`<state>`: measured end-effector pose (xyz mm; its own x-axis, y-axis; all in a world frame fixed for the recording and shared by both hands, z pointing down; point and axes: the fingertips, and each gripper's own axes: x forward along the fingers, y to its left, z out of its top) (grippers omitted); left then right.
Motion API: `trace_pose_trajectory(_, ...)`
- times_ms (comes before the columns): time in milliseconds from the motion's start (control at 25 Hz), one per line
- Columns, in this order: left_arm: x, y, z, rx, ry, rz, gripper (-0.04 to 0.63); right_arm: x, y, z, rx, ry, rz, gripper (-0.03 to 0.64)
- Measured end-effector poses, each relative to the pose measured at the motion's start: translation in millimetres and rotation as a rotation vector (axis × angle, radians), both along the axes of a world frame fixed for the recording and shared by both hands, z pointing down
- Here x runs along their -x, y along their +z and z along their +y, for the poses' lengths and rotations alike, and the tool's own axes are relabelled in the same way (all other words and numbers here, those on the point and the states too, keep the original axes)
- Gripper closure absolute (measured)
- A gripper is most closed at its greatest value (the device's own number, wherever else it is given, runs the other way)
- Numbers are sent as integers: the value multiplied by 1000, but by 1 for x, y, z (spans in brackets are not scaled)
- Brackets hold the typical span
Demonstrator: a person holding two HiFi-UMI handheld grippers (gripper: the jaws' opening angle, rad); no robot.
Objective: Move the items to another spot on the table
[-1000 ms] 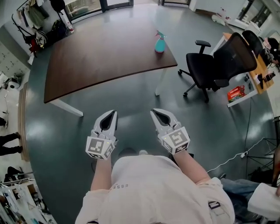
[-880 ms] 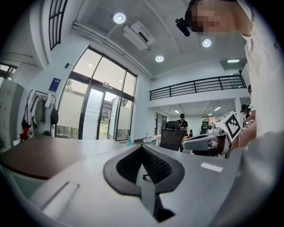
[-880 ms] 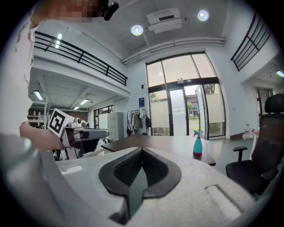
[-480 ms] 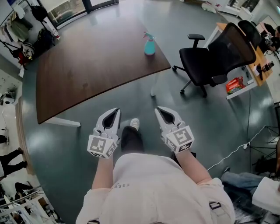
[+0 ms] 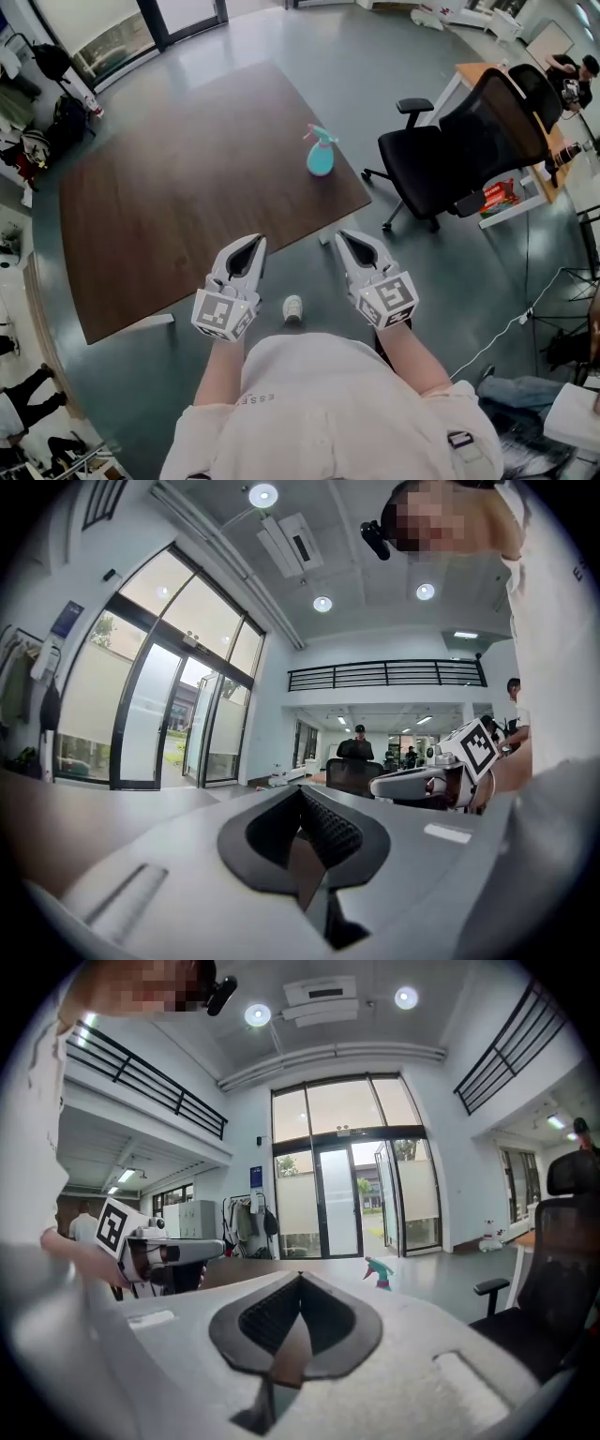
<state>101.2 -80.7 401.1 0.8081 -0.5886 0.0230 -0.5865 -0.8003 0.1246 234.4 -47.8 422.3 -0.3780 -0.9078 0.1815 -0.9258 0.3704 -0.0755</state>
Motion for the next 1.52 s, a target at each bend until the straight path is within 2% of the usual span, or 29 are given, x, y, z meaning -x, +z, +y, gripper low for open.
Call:
trace_pose_trajectory(160, -11, -2, -51, -5, 20, 10, 578, -6, -3, -50, -4, 5, -13, 626)
trace_pose_trajectory(480, -40, 12, -113, 38, 35, -7, 578, -42, 12, -129, 19, -28, 24, 625)
trace_pose_trajectory(720, -70, 17, -163, 64, -85, -2, 578, -74, 25, -186, 42, -137, 42, 625)
trace_pose_trajectory(880, -89, 8, -188, 65, -137, 15, 578, -89, 24, -222, 78, -196, 3, 624)
trace_pose_trajectory(1040, -102, 14, -205, 67, -186, -10, 578, -97, 34, -249, 99, -251, -1, 542)
trace_pose_trajectory(1240, -114, 26, -214, 97, -227, -20, 578, -102, 65, -275, 107, -294, 85, 399)
trace_pose_trajectory(1520, -122, 60, -212, 172, -276, -31, 578, -94, 120, -282, 202, -405, 74, 379)
